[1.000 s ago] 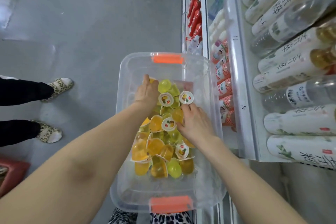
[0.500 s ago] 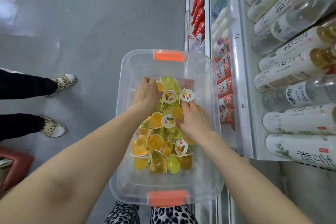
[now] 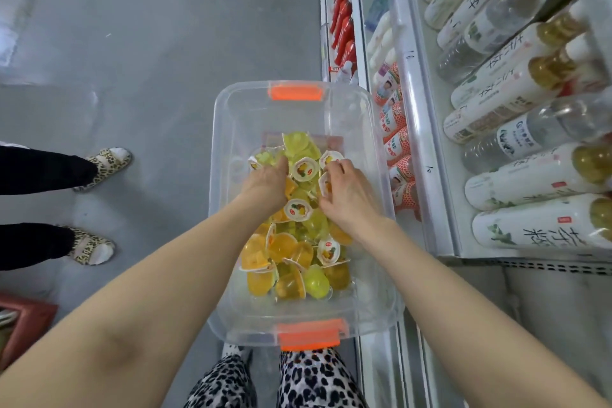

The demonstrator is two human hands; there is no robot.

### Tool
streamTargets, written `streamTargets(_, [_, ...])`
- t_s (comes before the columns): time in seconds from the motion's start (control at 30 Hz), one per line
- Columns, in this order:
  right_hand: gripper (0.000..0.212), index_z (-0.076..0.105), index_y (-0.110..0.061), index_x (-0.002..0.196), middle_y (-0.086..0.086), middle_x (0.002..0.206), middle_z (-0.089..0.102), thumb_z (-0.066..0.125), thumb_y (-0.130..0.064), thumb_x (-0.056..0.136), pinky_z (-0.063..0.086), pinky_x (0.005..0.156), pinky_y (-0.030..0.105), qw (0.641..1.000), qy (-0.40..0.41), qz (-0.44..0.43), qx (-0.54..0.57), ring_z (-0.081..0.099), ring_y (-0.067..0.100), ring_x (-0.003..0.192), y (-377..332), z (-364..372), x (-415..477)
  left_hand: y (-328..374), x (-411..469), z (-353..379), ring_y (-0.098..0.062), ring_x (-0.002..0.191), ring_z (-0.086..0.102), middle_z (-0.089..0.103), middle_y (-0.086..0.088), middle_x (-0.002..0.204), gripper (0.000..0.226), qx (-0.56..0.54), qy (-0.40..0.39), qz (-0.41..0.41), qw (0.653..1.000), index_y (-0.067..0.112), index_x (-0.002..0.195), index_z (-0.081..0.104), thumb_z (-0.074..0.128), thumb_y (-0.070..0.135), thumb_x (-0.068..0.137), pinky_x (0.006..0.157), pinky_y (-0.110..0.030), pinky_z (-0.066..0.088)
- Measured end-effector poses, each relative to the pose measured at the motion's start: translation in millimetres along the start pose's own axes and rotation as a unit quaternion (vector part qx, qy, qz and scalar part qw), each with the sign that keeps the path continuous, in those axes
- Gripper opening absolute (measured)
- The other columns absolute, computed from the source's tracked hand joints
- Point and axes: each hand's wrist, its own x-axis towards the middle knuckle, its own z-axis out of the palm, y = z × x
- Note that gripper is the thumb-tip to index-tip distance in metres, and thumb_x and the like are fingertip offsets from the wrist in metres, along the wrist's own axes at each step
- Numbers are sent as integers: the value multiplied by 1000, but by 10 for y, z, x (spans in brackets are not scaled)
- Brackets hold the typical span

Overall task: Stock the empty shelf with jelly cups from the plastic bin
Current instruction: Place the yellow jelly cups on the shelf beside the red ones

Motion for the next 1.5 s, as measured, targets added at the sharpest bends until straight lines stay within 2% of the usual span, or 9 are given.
streamTargets(0.2, [58, 46, -12, 132, 6, 122, 55, 70, -26, 81, 36, 89, 27, 985, 115, 81, 97, 51, 23, 111, -189, -234, -491, -56, -435, -123, -22, 95, 61, 61, 1, 112, 77, -250, 73, 59, 964, 26, 135, 40, 80, 20, 70, 72, -36, 54])
streamTargets(0.43, [43, 58, -16, 112, -5, 102, 61, 78, -24, 75, 51, 83, 33, 935, 193, 147, 256, 60, 15, 95, -493, -398, -1249, -150, -1138, -248, -14, 86, 62, 66, 4, 103, 64, -310, 84, 156, 934, 17, 121, 60, 89, 25, 64, 82, -34, 54])
streamTargets(0.57, [46, 56, -18, 118, -2, 107, 64, 75, -25, 76, 50, 88, 39, 919, 246, 156, 265, 60, 16, 97, -604, -423, -1706, -135, -1556, -361, -13, 92, 64, 68, 6, 102, 59, -319, 79, 222, 918, 23, 115, 62, 89, 32, 63, 84, -32, 54])
streamTargets(0.8, [47, 58, -20, 119, 0, 110, 62, 76, -28, 77, 50, 88, 37, 878, 355, 181, 264, 59, 18, 101, -729, -768, -2650, 186, -2245, -565, -3, 89, 60, 65, 9, 99, 51, -326, 60, 330, 884, 20, 113, 61, 87, 22, 69, 77, -8, 45])
streamTargets(0.9, [50, 58, -20, 122, -2, 112, 61, 77, -30, 76, 44, 82, 26, 866, 389, 206, 236, 58, 13, 100, -716, -971, -3091, 455, -2524, -600, -12, 93, 62, 67, 3, 102, 52, -328, 37, 377, 866, 17, 114, 62, 87, 21, 69, 83, -24, 50])
streamTargets(1.1, [43, 60, -27, 116, -12, 105, 63, 76, -29, 76, 49, 79, 25, 829, 453, 254, 207, 60, 5, 92, -609, -1275, -4039, 1134, -3140, -578, -11, 93, 62, 68, 5, 103, 53, -298, 24, 469, 831, 19, 113, 63, 88, 26, 67, 85, -30, 51])
streamTargets(1.33, [43, 62, -25, 116, -9, 111, 65, 77, -32, 76, 51, 89, 34, 791, 503, 307, 164, 60, 8, 99, -303, -1493, -5244, 1989, -3988, -303, 17, 89, 51, 60, 20, 104, 54, -275, -7, 552, 787, 22, 118, 61, 86, 24, 70, 73, 3, 36])
streamTargets(1.4, [44, 63, -22, 115, -9, 108, 66, 78, -32, 75, 52, 87, 31, 779, 514, 323, 155, 61, 7, 95, -199, -1552, -5611, 2224, -4234, -180, 21, 90, 50, 59, 24, 105, 53, -266, -17, 570, 777, 23, 117, 59, 86, 27, 71, 75, 4, 36])
streamTargets(1.5, [42, 61, -24, 115, -12, 104, 65, 78, -32, 77, 47, 74, 10, 764, 519, 351, 154, 59, -1, 85, -18, -1611, -6172, 2566, -4599, 4, 13, 91, 54, 58, 26, 101, 50, -262, -24, 588, 765, 30, 112, 55, 85, 28, 72, 74, 1, 39])
